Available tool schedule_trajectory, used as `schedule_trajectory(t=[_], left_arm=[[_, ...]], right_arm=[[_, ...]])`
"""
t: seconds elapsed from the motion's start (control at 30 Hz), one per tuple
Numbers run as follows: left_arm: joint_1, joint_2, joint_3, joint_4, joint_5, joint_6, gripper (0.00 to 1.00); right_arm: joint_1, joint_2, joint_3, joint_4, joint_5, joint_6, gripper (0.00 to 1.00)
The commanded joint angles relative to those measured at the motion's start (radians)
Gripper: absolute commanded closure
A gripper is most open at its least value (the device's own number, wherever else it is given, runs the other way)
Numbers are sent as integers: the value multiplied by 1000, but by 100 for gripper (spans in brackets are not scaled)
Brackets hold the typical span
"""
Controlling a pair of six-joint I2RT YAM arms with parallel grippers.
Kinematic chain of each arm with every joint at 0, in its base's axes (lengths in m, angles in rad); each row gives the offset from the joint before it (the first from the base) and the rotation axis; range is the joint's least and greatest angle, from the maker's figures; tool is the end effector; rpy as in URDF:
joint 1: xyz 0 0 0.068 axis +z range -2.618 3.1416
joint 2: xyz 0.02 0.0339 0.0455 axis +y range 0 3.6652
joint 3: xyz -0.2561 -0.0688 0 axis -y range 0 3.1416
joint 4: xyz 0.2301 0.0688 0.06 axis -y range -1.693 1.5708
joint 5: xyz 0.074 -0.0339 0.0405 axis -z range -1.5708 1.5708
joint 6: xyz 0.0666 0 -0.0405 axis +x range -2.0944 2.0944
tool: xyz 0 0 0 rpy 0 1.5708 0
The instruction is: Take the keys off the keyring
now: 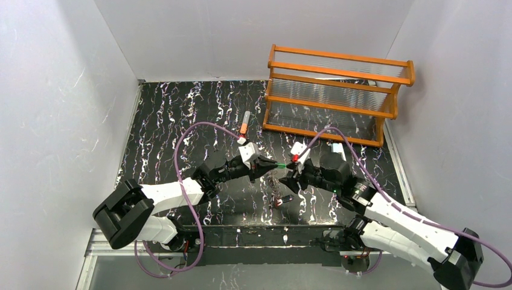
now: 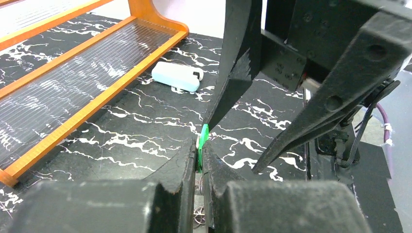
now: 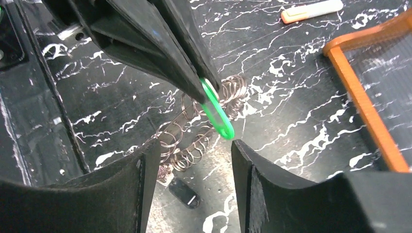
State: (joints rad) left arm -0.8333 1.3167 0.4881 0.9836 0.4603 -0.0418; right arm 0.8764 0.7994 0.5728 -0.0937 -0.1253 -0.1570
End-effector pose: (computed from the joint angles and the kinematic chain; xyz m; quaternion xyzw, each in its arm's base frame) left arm 0.1714 -0.2326 0.2530 0.4040 0.5173 -0.4478 0.6072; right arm 0.1293 0.1683 0.2598 -0.4316 0.6855 0.2531 0.5289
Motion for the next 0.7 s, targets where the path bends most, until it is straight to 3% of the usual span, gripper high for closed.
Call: schedule_trajectory(t=[0.0,0.17,0.33,0.67], left_arm=[[-3,-23,-12,116,-25,-52,100],[-3,-21,-27,179,-28,-96,100],[-3,-9,-38,238,-28,-132,100],[-4,7,-40,300,-12,-185,100]], right_arm=[[-57,-77,-96,245,-49,197,38],[-149,-93,-187,406,-187,325,42],[-155,-60,-231,536,-201,381,43],[-163,18,-283,738,-214,349,49]])
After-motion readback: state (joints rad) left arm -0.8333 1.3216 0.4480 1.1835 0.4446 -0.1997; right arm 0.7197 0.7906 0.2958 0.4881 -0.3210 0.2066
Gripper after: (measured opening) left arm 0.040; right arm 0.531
